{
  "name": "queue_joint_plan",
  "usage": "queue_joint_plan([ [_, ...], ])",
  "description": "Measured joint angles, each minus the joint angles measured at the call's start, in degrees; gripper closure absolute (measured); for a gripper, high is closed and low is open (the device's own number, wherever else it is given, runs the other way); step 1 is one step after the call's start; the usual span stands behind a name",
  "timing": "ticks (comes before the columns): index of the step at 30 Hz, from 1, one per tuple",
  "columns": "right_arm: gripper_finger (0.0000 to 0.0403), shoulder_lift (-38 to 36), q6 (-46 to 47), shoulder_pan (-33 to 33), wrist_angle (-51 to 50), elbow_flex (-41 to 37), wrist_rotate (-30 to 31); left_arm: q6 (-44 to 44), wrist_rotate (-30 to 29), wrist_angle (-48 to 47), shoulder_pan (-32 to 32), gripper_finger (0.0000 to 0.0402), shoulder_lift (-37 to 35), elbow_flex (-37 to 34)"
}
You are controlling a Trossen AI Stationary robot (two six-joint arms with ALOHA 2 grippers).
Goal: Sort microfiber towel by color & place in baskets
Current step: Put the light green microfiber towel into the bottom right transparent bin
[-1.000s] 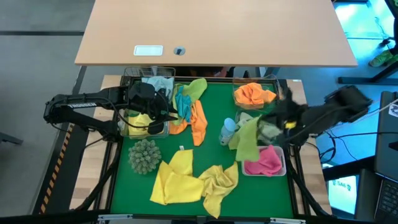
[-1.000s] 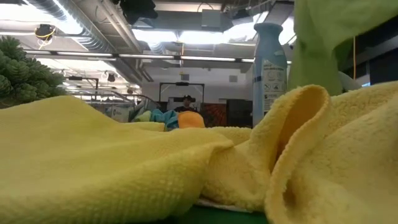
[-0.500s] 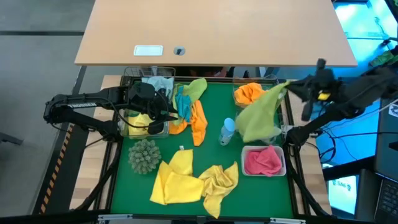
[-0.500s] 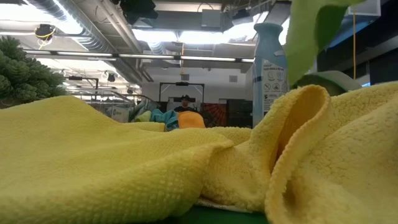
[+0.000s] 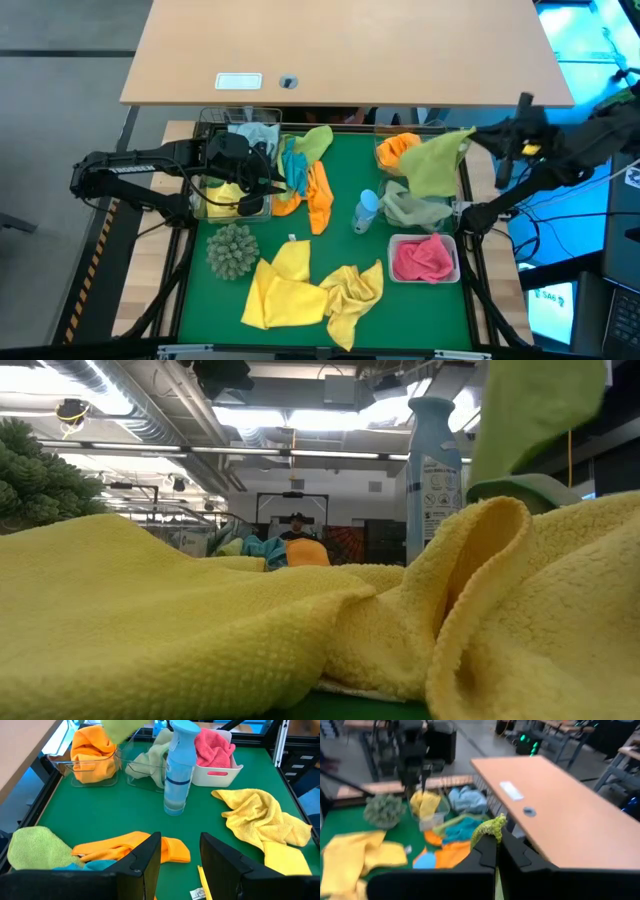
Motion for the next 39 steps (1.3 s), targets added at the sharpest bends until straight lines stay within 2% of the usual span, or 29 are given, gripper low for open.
queue_joint_plan([
  [9,0.0402,-5.0,8.5,0.0,0.1,-20.1,-5.7,0.0,0.0,0.0,0.0,0.0272,0.0,0.0],
  [17,0.0402,-10.6,19.5,0.0,0.0,-39.7,-4.9,0.0,0.0,0.0,0.0,0.0272,0.0,0.0],
  [24,0.0402,-11.4,30.1,-0.2,0.6,-54.2,-3.2,0.0,-0.1,1.3,0.0,0.0272,0.0,0.0],
  [34,0.0402,-11.3,31.9,-0.1,14.7,-71.4,-12.0,0.0,-0.2,1.4,0.0,0.0272,0.0,0.0],
  [39,0.0402,-11.3,36.3,-2.1,18.2,-77.8,-15.9,0.0,-0.2,1.4,0.0,0.0272,0.0,0.0],
])
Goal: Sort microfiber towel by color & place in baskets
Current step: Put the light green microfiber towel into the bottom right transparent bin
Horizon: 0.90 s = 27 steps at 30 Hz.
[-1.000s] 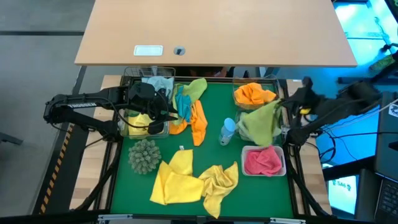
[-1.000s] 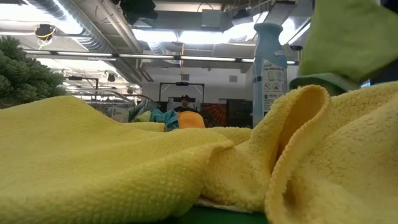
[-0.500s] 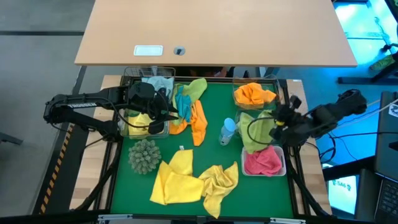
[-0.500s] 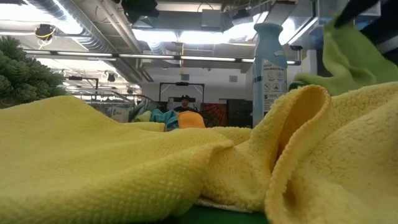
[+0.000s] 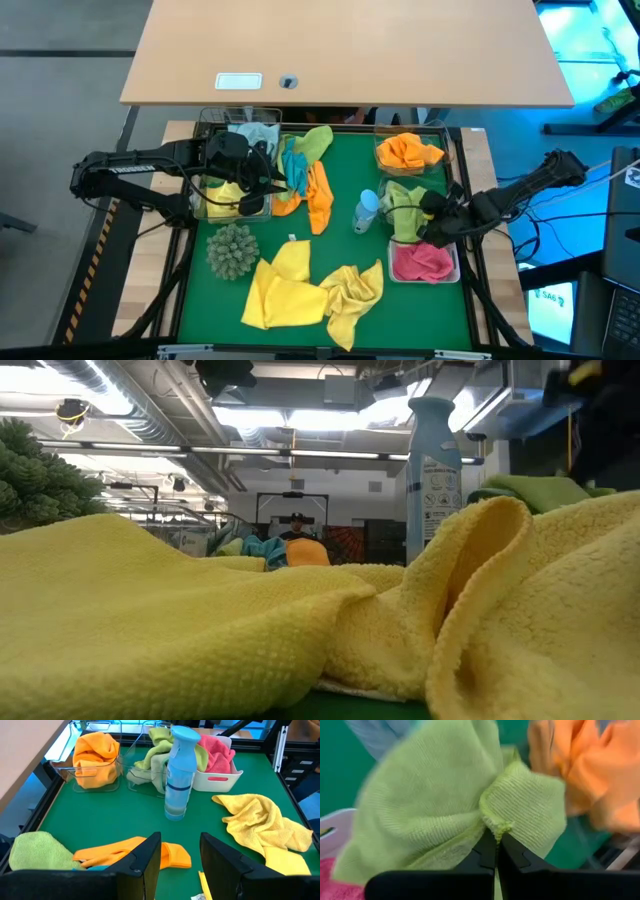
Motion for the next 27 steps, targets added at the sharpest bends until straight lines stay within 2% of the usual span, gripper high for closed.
queue_joint_plan([
  [5,0.0402,0.0,0.0,-6.7,4.7,-4.3,-7.0,0.0,0.0,0.0,0.0,0.0272,0.0,0.0],
  [10,0.0402,0.0,-5.5,-15.3,9.7,-6.3,-12.3,0.4,0.0,0.0,0.0,0.0272,0.0,0.0],
  [20,0.0402,0.0,-10.2,-31.4,10.2,-6.5,-21.2,0.4,0.0,0.0,0.0,0.0272,0.0,0.0],
  [27,0.0402,0.0,-10.4,-37.4,10.2,-6.5,-23.4,0.4,0.0,0.0,0.0,0.0272,0.0,0.0],
])
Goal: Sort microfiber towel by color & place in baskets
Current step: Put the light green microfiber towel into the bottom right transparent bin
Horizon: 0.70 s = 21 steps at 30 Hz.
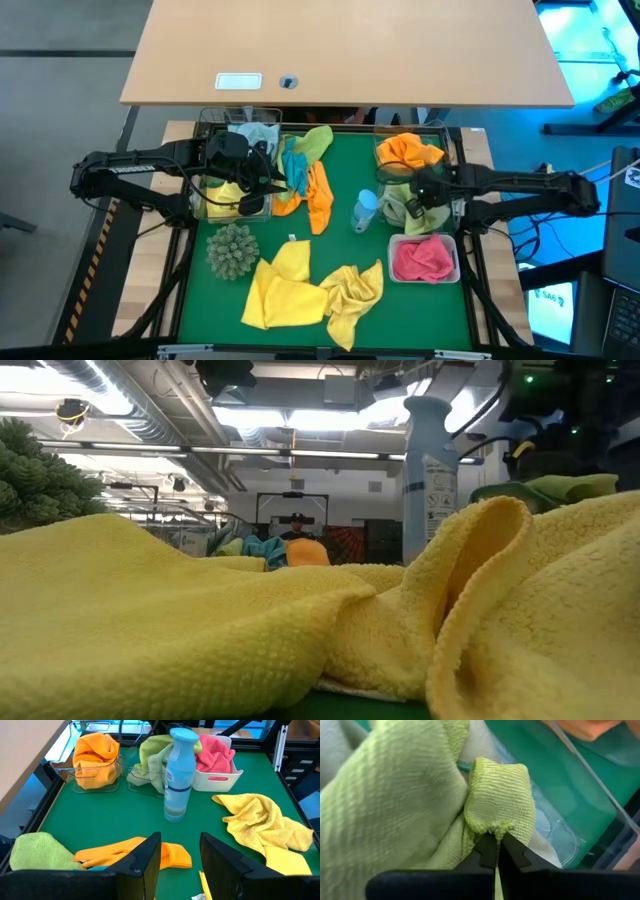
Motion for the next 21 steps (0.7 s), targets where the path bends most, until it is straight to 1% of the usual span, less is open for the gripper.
queue_joint_plan([
  [4,0.0402,0.0,0.0,-2.8,-0.8,0.0,-2.7,0.0,0.0,0.0,0.0,0.0272,0.0,0.0],
  [9,0.04,0.0,0.0,-3.7,-1.5,0.0,-2.5,0.0,0.0,0.0,0.0,0.0272,0.0,0.0],
  [21,0.0355,0.0,0.0,-3.7,-1.5,0.0,-1.6,0.0,0.0,0.0,0.0,0.0272,0.0,0.0],
])
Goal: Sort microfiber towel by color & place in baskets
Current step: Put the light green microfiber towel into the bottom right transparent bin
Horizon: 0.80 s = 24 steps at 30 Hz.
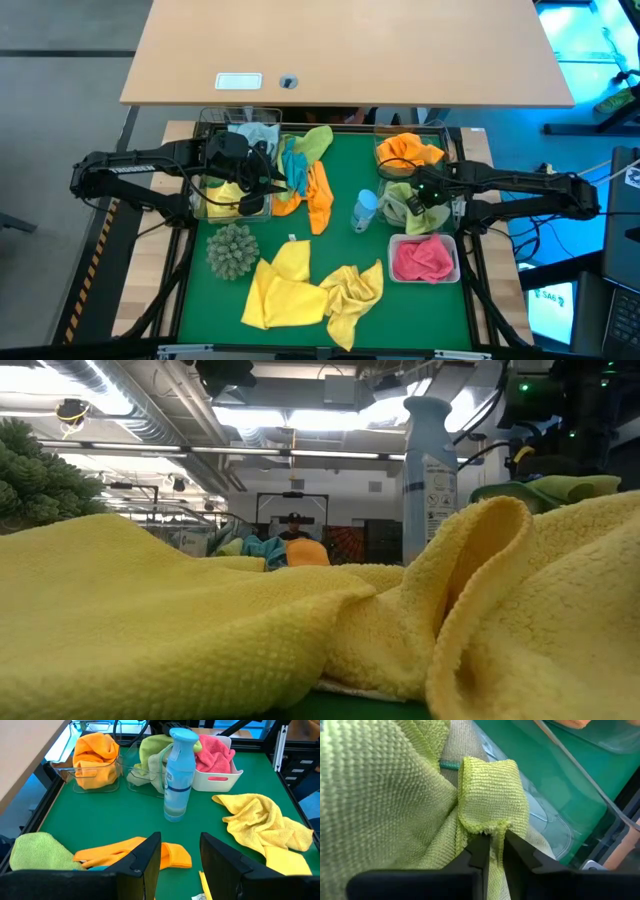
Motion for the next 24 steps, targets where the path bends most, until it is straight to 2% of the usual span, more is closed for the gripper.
queue_joint_plan([
  [8,0.0281,0.0,-0.8,0.0,0.0,0.0,0.8,0.0,0.0,0.0,0.0,0.0272,0.0,0.0],
  [12,0.0249,0.0,-2.7,0.0,-3.4,1.7,-2.8,0.0,0.0,0.0,0.0,0.0272,0.0,0.0],
  [20,0.024,-0.3,-2.8,0.0,-14.1,13.6,5.2,-0.1,0.0,0.0,0.0,0.0272,0.0,0.0],
  [24,0.024,-0.5,-2.8,0.2,-12.4,18.6,3.4,-0.1,0.0,0.0,0.0,0.0272,0.0,0.0],
])
